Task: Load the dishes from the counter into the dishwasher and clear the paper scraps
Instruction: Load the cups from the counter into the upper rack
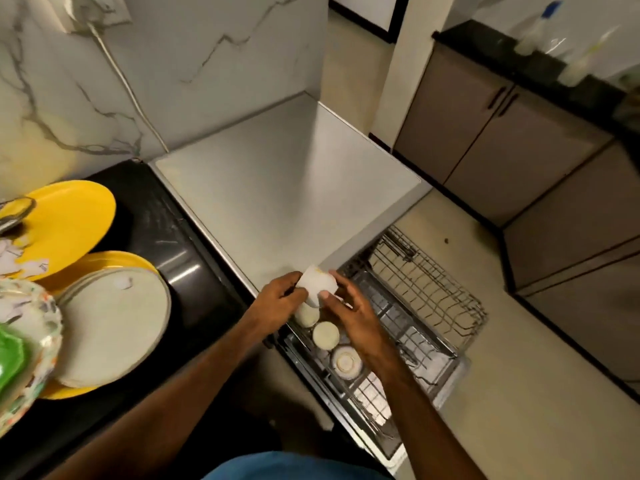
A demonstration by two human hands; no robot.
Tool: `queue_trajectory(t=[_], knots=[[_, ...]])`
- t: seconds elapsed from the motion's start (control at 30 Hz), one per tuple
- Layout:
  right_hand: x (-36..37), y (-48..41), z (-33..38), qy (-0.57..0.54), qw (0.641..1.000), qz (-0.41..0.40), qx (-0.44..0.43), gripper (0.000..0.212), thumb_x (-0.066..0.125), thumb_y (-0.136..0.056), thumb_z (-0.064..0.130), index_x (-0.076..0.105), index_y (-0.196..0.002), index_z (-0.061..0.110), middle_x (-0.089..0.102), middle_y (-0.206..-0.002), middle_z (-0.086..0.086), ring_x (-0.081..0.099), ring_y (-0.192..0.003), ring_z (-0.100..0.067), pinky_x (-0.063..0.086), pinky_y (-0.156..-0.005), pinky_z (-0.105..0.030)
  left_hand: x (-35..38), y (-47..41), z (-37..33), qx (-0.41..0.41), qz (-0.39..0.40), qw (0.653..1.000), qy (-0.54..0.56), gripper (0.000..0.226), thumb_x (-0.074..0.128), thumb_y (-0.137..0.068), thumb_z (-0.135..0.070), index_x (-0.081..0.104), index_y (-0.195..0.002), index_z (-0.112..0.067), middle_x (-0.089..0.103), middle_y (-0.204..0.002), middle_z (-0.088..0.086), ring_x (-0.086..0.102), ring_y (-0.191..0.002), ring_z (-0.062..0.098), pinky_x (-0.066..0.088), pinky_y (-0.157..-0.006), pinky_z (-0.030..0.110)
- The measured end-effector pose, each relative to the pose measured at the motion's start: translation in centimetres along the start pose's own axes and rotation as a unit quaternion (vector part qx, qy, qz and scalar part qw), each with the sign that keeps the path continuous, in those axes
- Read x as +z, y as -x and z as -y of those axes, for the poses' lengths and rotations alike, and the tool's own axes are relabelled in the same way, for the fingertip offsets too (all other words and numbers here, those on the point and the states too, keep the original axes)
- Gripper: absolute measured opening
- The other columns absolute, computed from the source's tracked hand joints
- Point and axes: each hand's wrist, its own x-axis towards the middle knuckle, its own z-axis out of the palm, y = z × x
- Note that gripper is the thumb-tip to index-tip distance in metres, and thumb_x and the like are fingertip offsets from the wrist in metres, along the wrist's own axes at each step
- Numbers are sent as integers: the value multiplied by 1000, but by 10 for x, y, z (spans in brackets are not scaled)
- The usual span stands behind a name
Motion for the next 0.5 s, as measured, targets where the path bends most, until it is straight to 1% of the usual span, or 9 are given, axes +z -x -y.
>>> queue_trajectory(t=[0.03, 0.1, 0.2, 0.27, 0.3, 0.37, 0.4, 0.47, 0.5], knots=[[-12, 2, -3, 0, 1000, 6, 9, 58, 85, -79, 50, 63, -132, 46, 69, -130, 4, 71, -115, -22, 58, -97, -54, 12, -1, 2, -3, 5, 1000, 6, 35, 60, -75, -43, 72, -105, -31, 75, -95, -6, 70, -89, 18, 57, -83, 45], [-34, 6, -9, 4, 1000, 1, 19, 54, 87, -78, 47, 66, -128, 41, 72, -126, 2, 72, -112, -22, 59, -95, -53, 36, -2, 3, -8, 6, 1000, 4, 34, 59, -75, -43, 71, -106, -32, 75, -99, -5, 70, -92, 17, 57, -85, 42], [-70, 12, -26, 38, 998, -41, 20, 39, 84, -83, 41, 67, -119, 41, 72, -121, 3, 72, -107, -16, 61, -92, -43, 73, -1, 5, 19, -4, 998, -57, 37, 66, -85, -36, 57, -121, -33, 69, -121, -8, 65, -113, 9, 53, -96, 31], [-90, 17, -39, 102, 992, -66, 15, 43, 83, -83, 44, 63, -121, 40, 69, -118, 8, 69, -104, -9, 61, -82, -31, 94, -1, 12, 35, -26, 993, -113, 45, 69, -92, -23, 51, -132, -29, 62, -134, -8, 59, -126, 10, 48, -103, 27], [-100, 18, -48, 139, 987, -74, 12, 47, 83, -84, 44, 62, -125, 37, 67, -116, 12, 65, -102, -4, 57, -77, -24, 103, 0, 19, 33, -30, 988, -145, 48, 68, -94, -19, 49, -138, -25, 60, -137, -6, 57, -128, 12, 45, -103, 24], [-117, 19, -68, 191, 978, -81, 26, 55, 84, -83, 42, 58, -130, 31, 63, -112, 15, 60, -99, 2, 53, -74, -22, 116, 5, 31, 10, -6, 975, -221, 57, 64, -95, -17, 43, -149, -20, 55, -142, 1, 55, -129, 18, 39, -103, 21], [-123, 18, -79, 213, 973, -84, 36, 59, 85, -81, 43, 58, -131, 28, 63, -113, 12, 60, -99, 1, 55, -77, -25, 120, 8, 38, 7, 13, 965, -262, 62, 63, -95, -17, 40, -152, -19, 51, -145, 4, 53, -130, 21, 38, -106, 24], [-132, 16, -101, 269, 959, -86, 42, 66, 88, -74, 49, 60, -128, 24, 66, -115, 7, 64, -98, -5, 60, -80, -31, 126, 13, 53, 31, 45, 939, -339, 67, 62, -93, -19, 35, -155, -16, 42, -155, 8, 45, -139, 27, 37, -116, 36], [-136, 13, -110, 299, 950, -83, 45, 68, 89, -71, 52, 62, -126, 23, 67, -115, 5, 65, -97, -7, 60, -79, -32, 127, 14, 59, 45, 57, 925, -374, 69, 61, -92, -21, 34, -156, -17, 38, -159, 7, 41, -143, 28, 36, -118, 42]])
